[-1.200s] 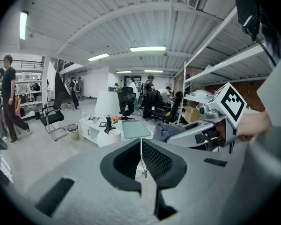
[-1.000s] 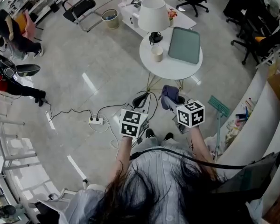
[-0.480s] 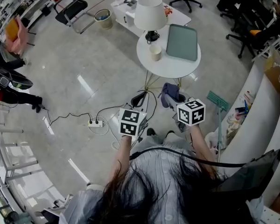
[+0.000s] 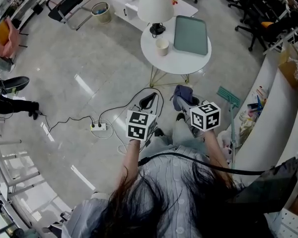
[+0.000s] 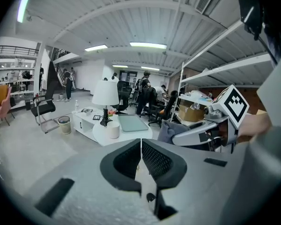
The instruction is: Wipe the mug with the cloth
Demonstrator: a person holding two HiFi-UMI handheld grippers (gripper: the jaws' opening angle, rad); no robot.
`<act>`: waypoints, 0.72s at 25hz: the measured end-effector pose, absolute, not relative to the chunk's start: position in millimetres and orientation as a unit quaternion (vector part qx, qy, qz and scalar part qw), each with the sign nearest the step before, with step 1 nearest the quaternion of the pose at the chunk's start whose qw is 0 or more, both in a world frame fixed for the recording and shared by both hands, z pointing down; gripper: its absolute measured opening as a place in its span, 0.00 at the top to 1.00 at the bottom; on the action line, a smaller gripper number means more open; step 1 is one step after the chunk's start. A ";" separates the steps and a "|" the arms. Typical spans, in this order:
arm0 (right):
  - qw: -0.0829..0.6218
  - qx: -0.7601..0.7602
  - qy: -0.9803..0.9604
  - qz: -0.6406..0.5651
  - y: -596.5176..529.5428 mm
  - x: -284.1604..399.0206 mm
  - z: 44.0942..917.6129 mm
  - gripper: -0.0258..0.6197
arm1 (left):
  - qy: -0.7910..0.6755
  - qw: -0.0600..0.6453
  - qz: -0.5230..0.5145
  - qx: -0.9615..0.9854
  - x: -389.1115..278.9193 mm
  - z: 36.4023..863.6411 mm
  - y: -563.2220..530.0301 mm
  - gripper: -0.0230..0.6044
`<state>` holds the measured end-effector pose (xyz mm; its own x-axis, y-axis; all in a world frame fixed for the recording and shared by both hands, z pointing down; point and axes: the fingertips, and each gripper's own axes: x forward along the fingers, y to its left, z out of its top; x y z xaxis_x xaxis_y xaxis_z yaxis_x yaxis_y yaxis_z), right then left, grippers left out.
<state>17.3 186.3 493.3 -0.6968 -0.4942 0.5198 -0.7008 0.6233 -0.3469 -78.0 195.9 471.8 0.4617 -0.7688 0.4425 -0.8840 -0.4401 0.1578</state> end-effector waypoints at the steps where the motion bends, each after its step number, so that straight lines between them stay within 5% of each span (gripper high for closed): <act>1: 0.191 0.340 -0.880 0.271 185.0 16.9 493.6 0.83 | -0.496 0.187 0.155 0.834 -79.5 472.5 194.7 0.93; 18: 0.190 0.318 -0.886 0.278 115.2 -7.2 506.8 0.83 | -0.515 0.205 0.160 0.817 -108.8 487.3 133.7 0.93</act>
<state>-7.2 115.2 506.8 -0.7250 -0.4581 0.5143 -0.6698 0.6428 -0.3717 -108.8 133.7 487.3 0.4190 -0.7750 0.4731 -0.9065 -0.3865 0.1697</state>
